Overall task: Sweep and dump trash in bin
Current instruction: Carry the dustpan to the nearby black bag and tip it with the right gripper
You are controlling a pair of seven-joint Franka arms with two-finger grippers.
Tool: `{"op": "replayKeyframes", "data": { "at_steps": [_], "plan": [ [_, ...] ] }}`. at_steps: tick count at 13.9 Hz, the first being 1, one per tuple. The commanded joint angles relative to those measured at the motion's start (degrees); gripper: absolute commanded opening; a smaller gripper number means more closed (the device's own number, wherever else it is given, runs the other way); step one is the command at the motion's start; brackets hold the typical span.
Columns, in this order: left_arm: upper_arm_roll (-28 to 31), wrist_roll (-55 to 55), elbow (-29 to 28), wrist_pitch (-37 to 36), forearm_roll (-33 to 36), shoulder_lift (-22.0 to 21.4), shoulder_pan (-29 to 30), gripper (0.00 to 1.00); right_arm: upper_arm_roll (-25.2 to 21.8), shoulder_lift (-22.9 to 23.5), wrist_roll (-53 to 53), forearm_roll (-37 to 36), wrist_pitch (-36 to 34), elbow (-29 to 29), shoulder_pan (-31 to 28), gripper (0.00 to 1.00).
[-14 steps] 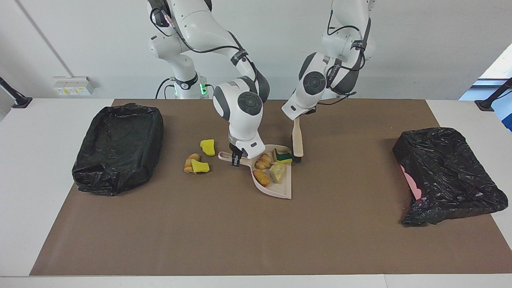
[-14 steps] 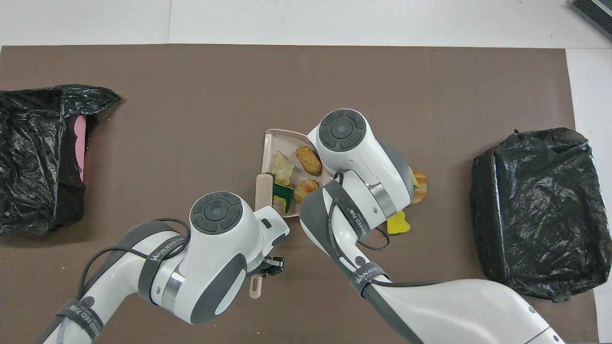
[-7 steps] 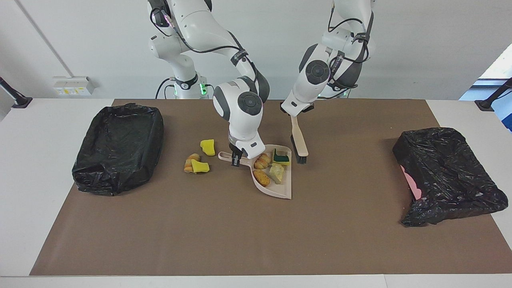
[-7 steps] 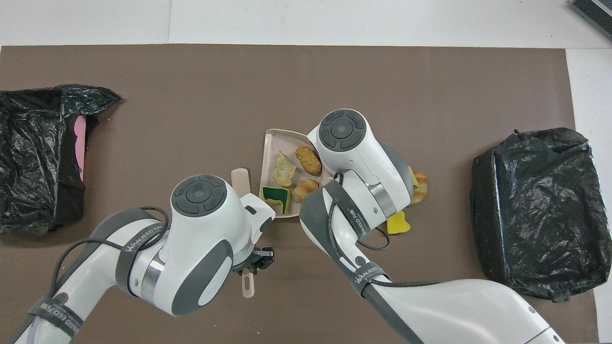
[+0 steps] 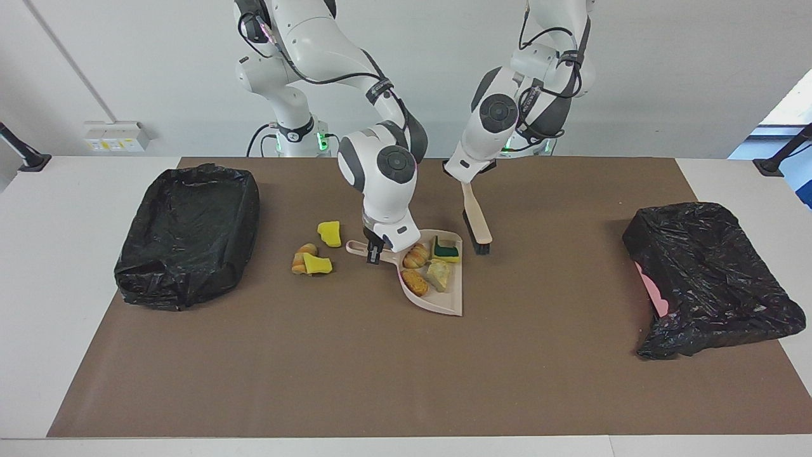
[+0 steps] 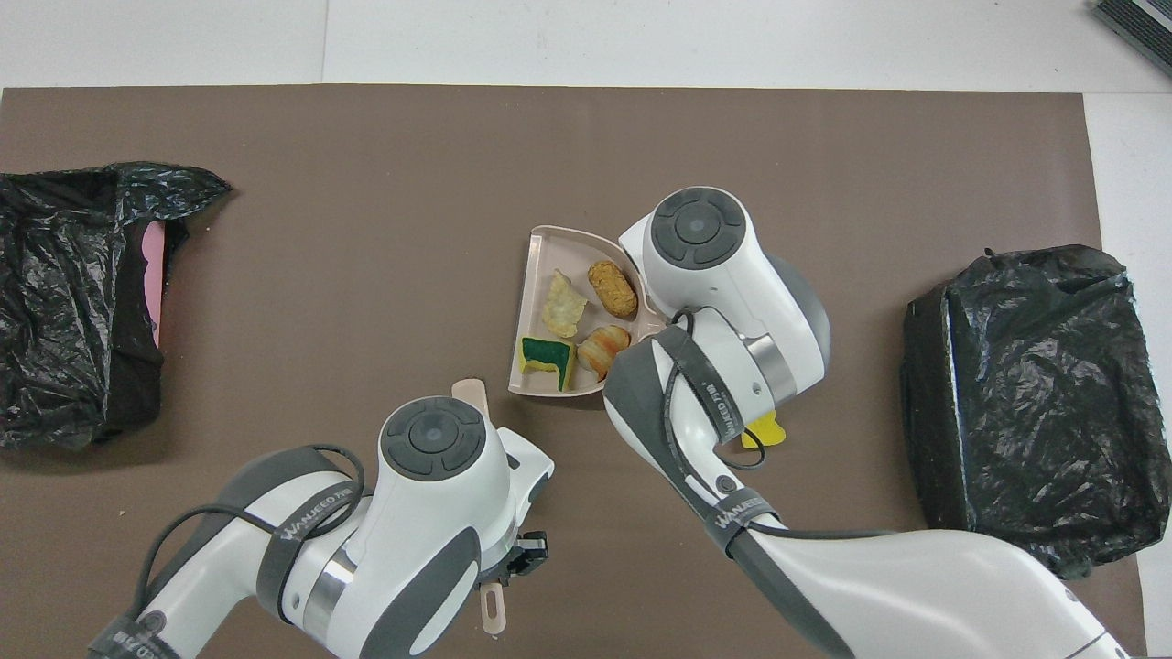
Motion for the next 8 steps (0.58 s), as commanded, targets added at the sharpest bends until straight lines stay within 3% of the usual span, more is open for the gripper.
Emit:
{"op": "replayKeyframes", "data": {
  "at_steps": [1, 4, 8],
  "plan": [
    [0.63, -1.15, -5.39, 0.82, -3.07, -4.06, -4.53, 0.00, 0.65, -6.26, -0.21, -0.31, -3.91, -1.36, -3.64, 0.00],
    [0.63, -0.53, -7.76, 4.07, -6.07, -4.15, -9.45, 0.00, 0.65, -10.48, -4.68, -0.31, -9.01, -1.18, -9.26, 0.00],
    [0.72, -0.88, -11.27, 5.64, -6.95, -4.68, -11.40, 0.00, 0.47, -16.10, -11.97, -0.31, -13.68, -1.18, -18.31, 0.00]
  ]
}}
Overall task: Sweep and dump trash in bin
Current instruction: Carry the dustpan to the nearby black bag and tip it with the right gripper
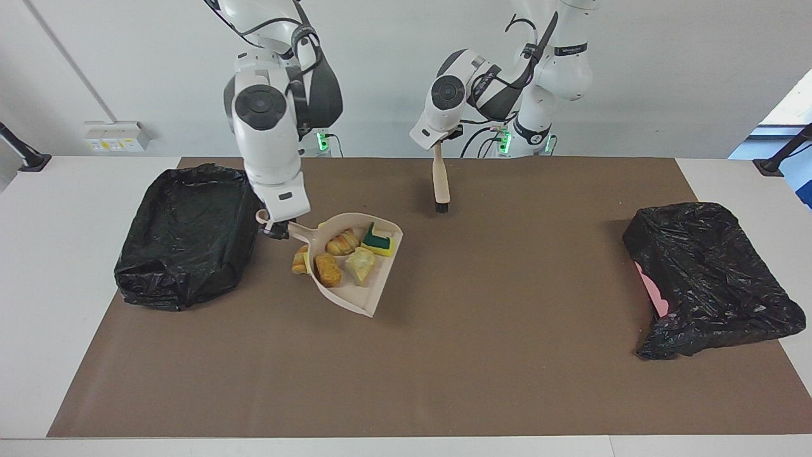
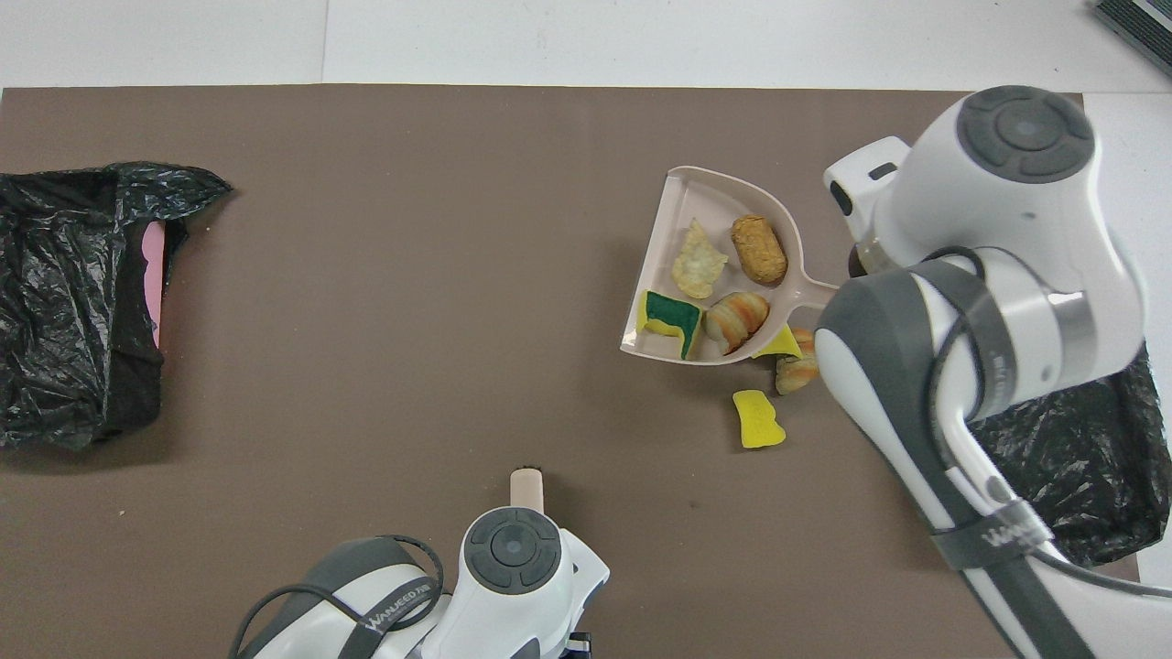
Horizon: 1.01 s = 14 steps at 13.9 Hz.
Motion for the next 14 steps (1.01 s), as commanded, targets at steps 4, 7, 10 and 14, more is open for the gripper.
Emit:
{"op": "replayKeyframes", "data": {
  "at_steps": [4, 7, 10, 14],
  "plan": [
    [1.04, -0.78, -6.40, 5.30, -1.02, -4.03, -2.37, 0.00, 0.45, -8.23, -16.16, -0.28, -8.26, -1.55, -13.47, 0.00],
    [0.95, -0.51, -7.37, 6.80, -1.02, -4.03, -2.37, 0.00, 0.27, -9.47, -26.97, -0.97, -8.81, -1.63, -22.25, 0.00],
    [1.04, -0.34, -7.46, 7.94, -1.02, -3.59, -2.37, 0.00, 0.18, -10.95, -31.66, -8.05, -6.01, -3.81, -27.72, 0.00],
    [1.04, 0.80, -7.55, 8.03, -0.94, -2.80, -2.37, 0.00, 0.18, -15.35, -35.00, -16.25, 5.33, -12.96, -33.78, 0.00]
  ]
}}
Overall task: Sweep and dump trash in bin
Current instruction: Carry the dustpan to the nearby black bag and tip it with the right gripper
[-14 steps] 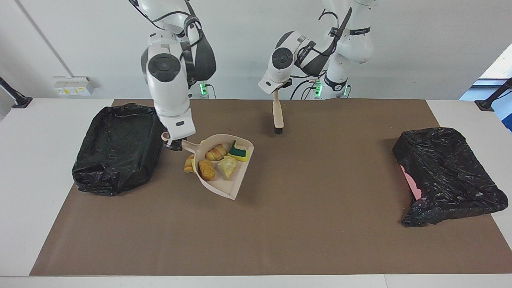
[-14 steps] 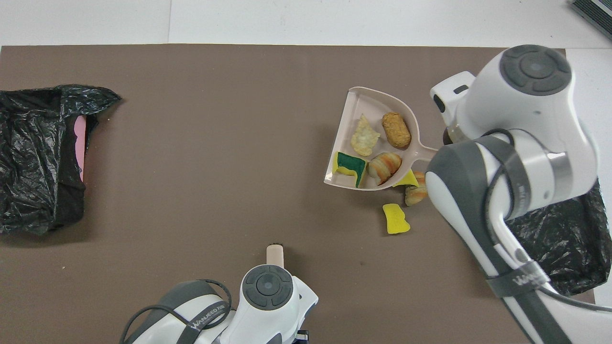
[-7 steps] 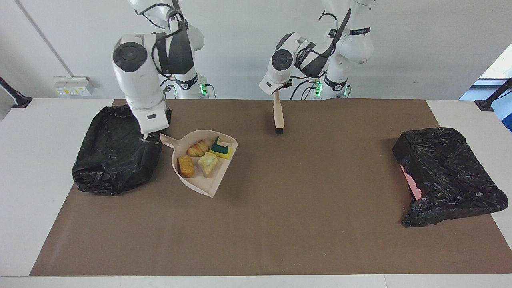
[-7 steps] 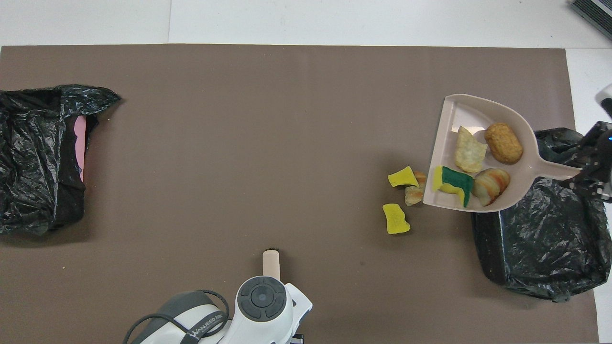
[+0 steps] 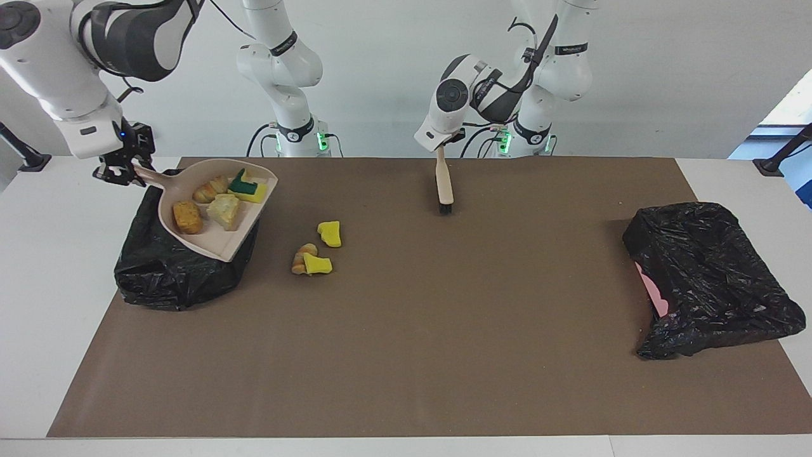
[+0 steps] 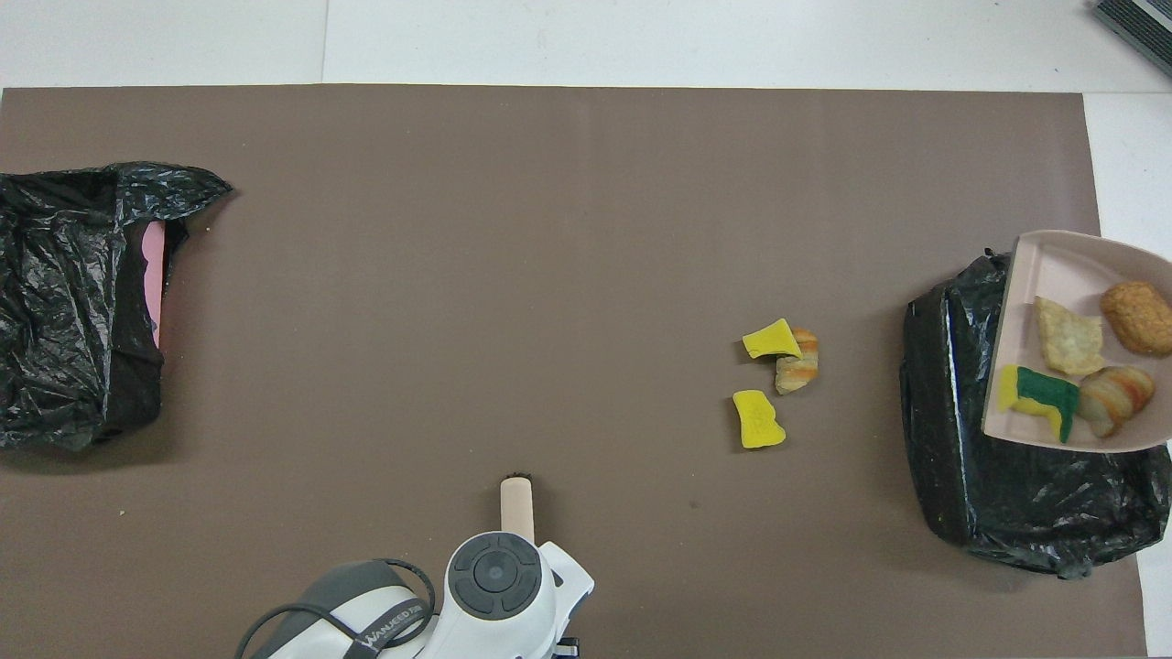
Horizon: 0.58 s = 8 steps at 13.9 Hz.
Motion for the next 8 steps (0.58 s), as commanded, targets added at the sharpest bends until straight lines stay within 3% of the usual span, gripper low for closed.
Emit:
{"op": "replayKeyframes", "data": {
  "at_steps": [1, 5, 6, 7, 8],
  "plan": [
    [0.95, 1.18, -1.65, 1.54, -0.86, -1.11, -1.39, 0.00, 0.96, -4.03, -2.51, -5.53, 5.44, -6.53, -2.92, 0.00],
    [0.95, 2.32, -2.44, 4.17, -0.86, -0.94, -1.92, 0.00, 1.66, -5.07, -2.60, -16.24, 6.58, -12.04, 0.94, 0.00],
    [1.13, 2.50, -2.53, 4.18, -0.86, -0.68, -1.83, 0.05, 1.66, -6.30, -2.60, -19.84, 9.29, -14.76, 1.82, 0.00],
    [1.13, 2.50, -2.44, 4.18, -0.86, -0.68, -1.83, 0.17, 1.66, -7.01, -1.91, -22.14, 10.10, -16.53, 3.74, 0.00],
    [1.13, 2.50, -2.44, 4.18, -0.86, -0.68, -1.83, 0.21, 1.66, -7.02, -0.07, -24.16, 10.02, -17.07, 4.45, 0.00]
  ]
}}
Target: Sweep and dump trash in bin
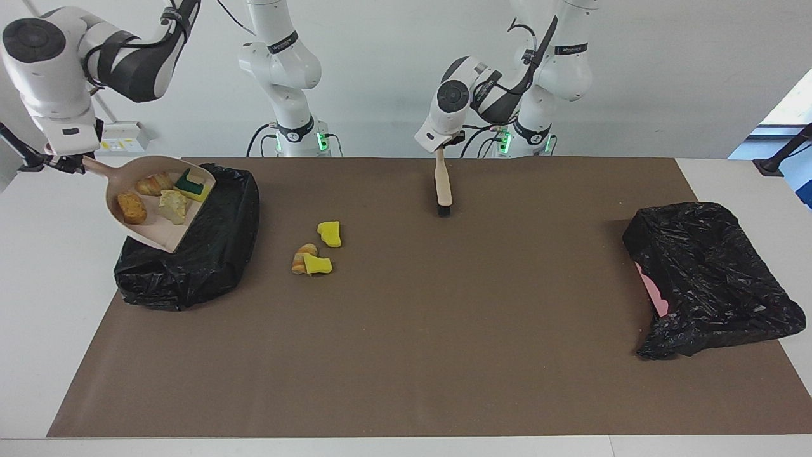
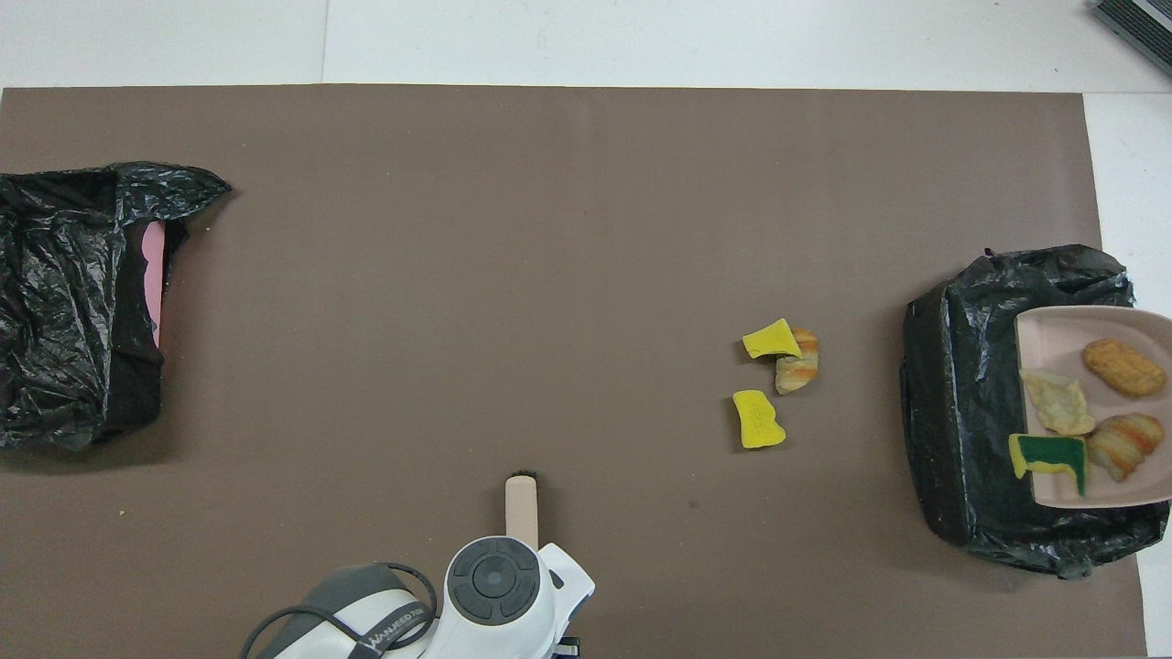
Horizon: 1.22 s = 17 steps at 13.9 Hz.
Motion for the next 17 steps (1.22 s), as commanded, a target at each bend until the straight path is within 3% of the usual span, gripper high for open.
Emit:
{"op": "replayKeyframes", "data": {
  "at_steps": [1, 4, 6, 9, 12, 14, 17],
  "plan": [
    [1.09, 0.83, -1.45, 1.59, -0.86, -0.81, -1.40, 0.26, 0.02, -3.73, 2.21, -6.12, 2.15, -5.66, 1.55, 0.00],
    [1.27, 0.31, -1.10, 3.07, -0.77, -0.11, -1.23, 0.58, 0.11, -3.82, 4.92, -10.43, 1.02, -6.28, 3.82, 0.00],
    [1.35, 0.48, -0.31, 7.62, -0.60, 1.29, -0.70, 0.96, 0.11, -4.61, 5.65, -13.25, -0.39, -6.99, 4.80, 0.00],
    [1.62, 3.97, 6.87, 8.80, 4.12, 4.19, 3.84, 1.00, 0.29, -6.53, 3.81, -17.12, -3.11, -4.89, 6.12, 0.00],
    [1.62, 7.33, 16.72, 8.62, 21.67, 9.63, 7.72, 1.00, 0.90, -8.03, 2.83, -16.95, -11.00, 0.29, 8.57, 0.00],
    [1.71, 9.87, 23.65, 8.70, 28.29, 13.15, 11.85, 1.00, 2.82, -9.61, 6.15, -14.77, -16.72, 2.93, 8.85, 0.00],
    [1.62, 18.91, 33.86, 8.62, 28.85, 15.36, 20.72, 1.00, 3.89, -12.42, 13.35, -4.33, -19.11, 4.35, 8.93, 0.00]
  ]
}}
